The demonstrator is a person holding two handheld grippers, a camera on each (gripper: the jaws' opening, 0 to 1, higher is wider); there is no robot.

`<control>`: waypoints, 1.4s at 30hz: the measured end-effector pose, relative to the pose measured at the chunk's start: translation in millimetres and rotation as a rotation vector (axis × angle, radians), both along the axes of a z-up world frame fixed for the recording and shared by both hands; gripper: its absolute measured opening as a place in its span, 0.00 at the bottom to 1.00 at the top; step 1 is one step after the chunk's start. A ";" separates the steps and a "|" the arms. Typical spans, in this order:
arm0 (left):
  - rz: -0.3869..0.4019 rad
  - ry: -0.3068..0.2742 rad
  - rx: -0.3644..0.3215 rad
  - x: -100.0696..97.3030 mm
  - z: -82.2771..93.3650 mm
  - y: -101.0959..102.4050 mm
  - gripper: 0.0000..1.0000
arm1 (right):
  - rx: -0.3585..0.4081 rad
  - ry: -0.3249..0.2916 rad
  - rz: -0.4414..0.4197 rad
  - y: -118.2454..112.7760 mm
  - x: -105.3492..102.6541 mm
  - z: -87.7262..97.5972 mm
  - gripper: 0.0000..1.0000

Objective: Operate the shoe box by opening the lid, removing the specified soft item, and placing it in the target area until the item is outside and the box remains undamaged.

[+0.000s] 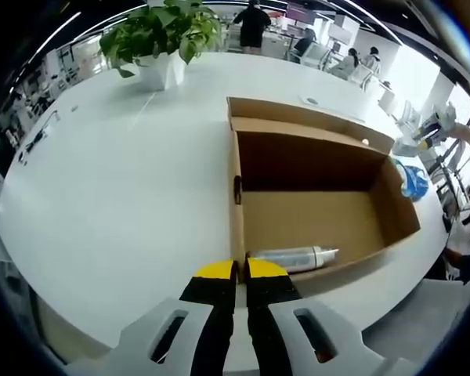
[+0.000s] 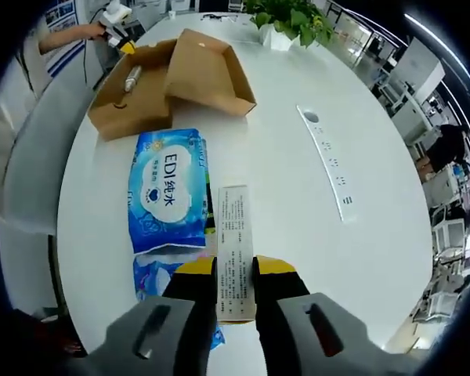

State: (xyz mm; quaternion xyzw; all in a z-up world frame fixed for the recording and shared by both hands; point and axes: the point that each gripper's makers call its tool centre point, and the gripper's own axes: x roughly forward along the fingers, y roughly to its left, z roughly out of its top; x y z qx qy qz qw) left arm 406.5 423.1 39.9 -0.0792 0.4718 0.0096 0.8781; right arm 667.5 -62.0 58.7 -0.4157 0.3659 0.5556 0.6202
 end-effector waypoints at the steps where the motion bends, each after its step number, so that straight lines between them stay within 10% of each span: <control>1: 0.000 0.001 0.002 0.0 0.0 -0.1 0.00 | -0.009 0.007 0.000 -4.2 -1.4 -3.5 0.15; 42: -0.009 0.014 0.022 -0.4 -1.2 -1.2 0.00 | -0.255 -0.068 0.164 -56.3 1.2 -48.6 0.16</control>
